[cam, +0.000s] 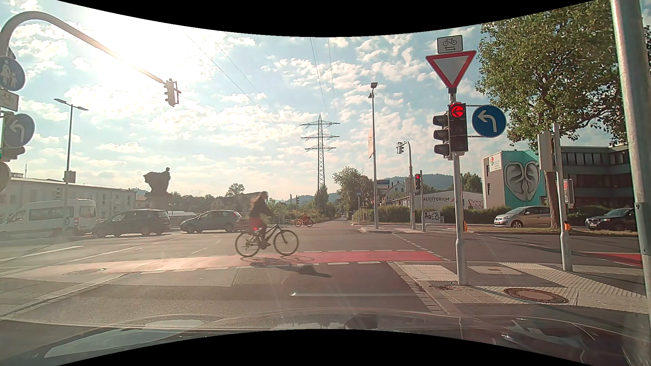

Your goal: Follow the waypoints while adhering to traffic rules and regulations

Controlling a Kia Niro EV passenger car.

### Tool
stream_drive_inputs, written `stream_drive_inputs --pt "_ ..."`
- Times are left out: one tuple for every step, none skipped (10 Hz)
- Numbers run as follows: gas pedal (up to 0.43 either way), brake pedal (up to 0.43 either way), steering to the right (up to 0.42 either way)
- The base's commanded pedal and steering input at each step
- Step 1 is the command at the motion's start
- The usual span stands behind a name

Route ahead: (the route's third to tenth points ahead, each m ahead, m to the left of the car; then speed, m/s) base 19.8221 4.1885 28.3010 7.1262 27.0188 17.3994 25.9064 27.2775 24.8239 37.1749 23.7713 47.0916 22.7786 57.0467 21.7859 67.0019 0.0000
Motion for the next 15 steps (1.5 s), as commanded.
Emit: stream_drive_inputs --pt "0.0 0.226 -0.009" --pt "0.0 0.232 -0.009" --pt "0.0 0.232 -0.008" --pt "0.0 0.226 -0.009" --pt "0.0 0.226 -0.009" --pt "0.0 0.232 -0.008" --pt "0.0 0.226 -0.009" --pt "0.0 0.226 -0.009" --pt "0.0 0.232 -0.008" --pt "0.0 0.226 -0.009" --pt "0.0 0.226 -0.008" --pt "0.0 0.232 -0.009" --pt "0.0 0.226 -0.009" --pt "0.0 0.232 -0.008" --pt "0.0 0.226 -0.009"
